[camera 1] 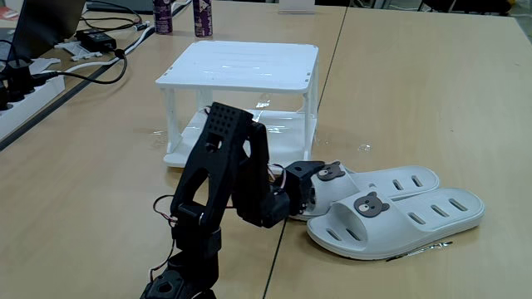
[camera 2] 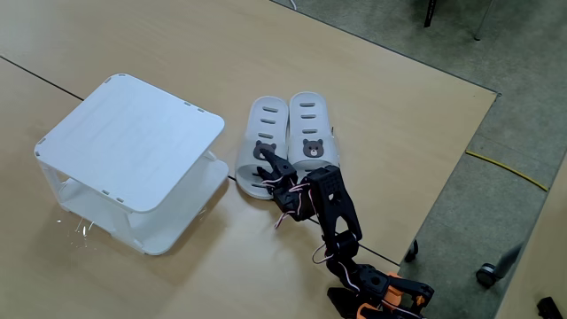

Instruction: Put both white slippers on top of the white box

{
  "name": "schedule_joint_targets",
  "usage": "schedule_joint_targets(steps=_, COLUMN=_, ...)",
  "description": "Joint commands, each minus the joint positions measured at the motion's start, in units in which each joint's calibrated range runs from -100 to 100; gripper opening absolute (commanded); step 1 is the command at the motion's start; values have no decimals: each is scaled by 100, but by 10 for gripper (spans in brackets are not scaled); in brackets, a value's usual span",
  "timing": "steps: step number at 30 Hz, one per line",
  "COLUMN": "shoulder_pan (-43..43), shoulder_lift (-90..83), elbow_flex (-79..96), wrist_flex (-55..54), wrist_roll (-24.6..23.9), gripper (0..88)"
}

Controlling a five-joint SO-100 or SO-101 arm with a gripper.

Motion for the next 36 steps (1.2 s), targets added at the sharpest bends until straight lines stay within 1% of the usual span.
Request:
schedule_joint_targets(steps=1, shoulder_pan=178, shoulder_lift=298, elbow_flex=-957, wrist_flex=-126, wrist_roll=42, gripper=246)
schedule_joint_targets(steps=4, shoulder_pan=236, shoulder_lift=525, elbow_flex=-1390, wrist_flex=-118, wrist_roll=42, gripper=243)
schedule_joint_targets(steps=15, shoulder_pan=326, shoulder_lift=635, elbow_flex=-1886, wrist_flex=46, wrist_roll=42, gripper=240)
schedule_joint_targets(steps=19, shoulder_pan=499, shoulder_lift=954, elbow_flex=-2220, wrist_flex=72, wrist_roll=42, gripper=240)
schedule_joint_targets(steps=24, shoulder_pan=655, shoulder_lift=980, elbow_flex=-2229, wrist_flex=72, wrist_roll=42, gripper=232)
schedule_joint_targets(steps=25, shoulder_pan=696, shoulder_lift=980, elbow_flex=-2193, wrist_flex=81, wrist_roll=42, gripper=197)
schedule_joint_targets(steps=26, shoulder_pan=704, shoulder_lift=980, elbow_flex=-2157, wrist_flex=81, wrist_roll=42, gripper=137)
schedule_joint_targets(steps=27, shoulder_pan=704, shoulder_lift=980, elbow_flex=-2139, wrist_flex=81, wrist_roll=42, gripper=56)
schedule_joint_targets(steps=28, shoulder_pan=688, shoulder_lift=980, elbow_flex=-2139, wrist_flex=81, wrist_roll=42, gripper=0)
schedule_joint_targets(steps=29, shoulder_pan=680, shoulder_lift=954, elbow_flex=-2139, wrist_flex=81, wrist_roll=42, gripper=15)
schedule_joint_targets(steps=34, shoulder_pan=680, shoulder_lift=475, elbow_flex=-2157, wrist_flex=81, wrist_roll=42, gripper=8)
schedule_joint_targets(steps=36, shoulder_pan=671, shoulder_lift=79, elbow_flex=-2157, wrist_flex=400, wrist_roll=42, gripper=8)
